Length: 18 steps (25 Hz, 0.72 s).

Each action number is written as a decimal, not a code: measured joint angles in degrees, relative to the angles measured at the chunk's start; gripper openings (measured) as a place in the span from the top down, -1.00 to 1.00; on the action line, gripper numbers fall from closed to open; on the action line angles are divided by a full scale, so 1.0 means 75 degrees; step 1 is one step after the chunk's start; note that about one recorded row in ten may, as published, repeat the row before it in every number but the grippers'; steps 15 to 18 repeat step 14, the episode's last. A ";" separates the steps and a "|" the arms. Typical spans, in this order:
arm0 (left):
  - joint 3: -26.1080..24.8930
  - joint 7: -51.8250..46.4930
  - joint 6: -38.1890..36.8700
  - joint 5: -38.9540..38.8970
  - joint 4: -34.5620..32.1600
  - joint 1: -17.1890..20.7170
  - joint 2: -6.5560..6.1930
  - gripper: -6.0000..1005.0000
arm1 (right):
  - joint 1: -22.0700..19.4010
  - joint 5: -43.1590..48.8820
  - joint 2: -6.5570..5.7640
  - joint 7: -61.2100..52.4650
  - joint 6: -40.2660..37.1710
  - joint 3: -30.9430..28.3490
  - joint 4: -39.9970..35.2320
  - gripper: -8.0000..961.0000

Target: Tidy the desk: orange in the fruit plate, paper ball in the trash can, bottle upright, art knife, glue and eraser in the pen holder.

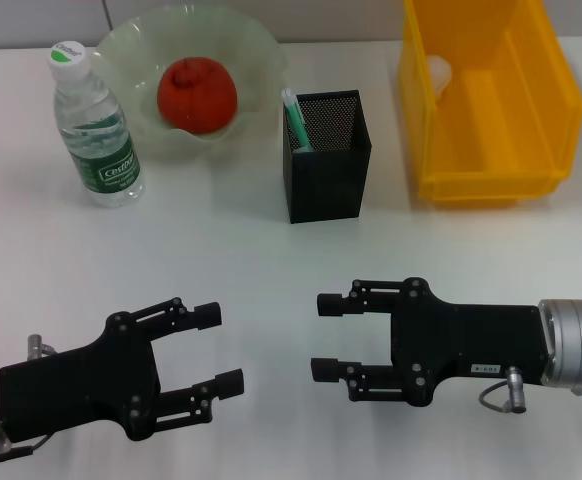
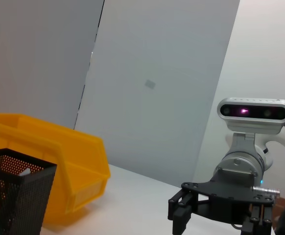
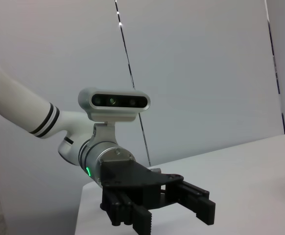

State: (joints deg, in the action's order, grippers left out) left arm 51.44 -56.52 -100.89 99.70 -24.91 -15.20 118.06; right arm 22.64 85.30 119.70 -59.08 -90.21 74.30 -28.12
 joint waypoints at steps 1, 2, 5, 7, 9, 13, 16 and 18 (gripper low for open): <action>0.0000 0.0001 0.0000 0.0000 0.0001 -0.0001 0.0004 -0.54 | 0.0003 -0.0004 0.0002 0.0001 0.0007 -0.0001 0.0000 -0.39; 0.0000 0.0001 0.0002 0.0000 0.0002 0.0000 0.0006 -0.54 | 0.0004 -0.0007 0.0006 0.0001 0.0010 -0.0002 0.0000 -0.39; -0.0001 0.0001 0.0012 0.0000 0.0005 0.0000 0.0008 -0.54 | 0.0005 -0.0014 0.0006 0.0003 0.0013 -0.0004 0.0000 -0.39; -0.0011 0.0001 0.0016 0.0000 0.0005 0.0000 0.0008 -0.54 | 0.0005 -0.0019 0.0006 0.0003 0.0016 -0.0004 0.0000 -0.39; -0.0027 0.0001 0.0025 -0.0001 0.0006 -0.0001 0.0010 -0.54 | 0.0005 -0.0048 0.0006 0.0003 0.0017 0.0008 0.0000 -0.39; -0.0021 0.0001 0.0038 -0.0003 0.0006 -0.0009 0.0018 -0.54 | 0.0005 -0.0093 0.0004 0.0003 0.0024 0.0036 0.0000 -0.39; -0.0012 0.0001 0.0039 -0.0004 0.0006 -0.0013 0.0019 -0.54 | 0.0005 -0.0094 0.0003 0.0003 0.0029 0.0032 0.0000 -0.39; -0.0012 0.0001 0.0039 -0.0004 0.0006 -0.0013 0.0019 -0.54 | 0.0005 -0.0094 0.0003 0.0003 0.0029 0.0032 0.0000 -0.39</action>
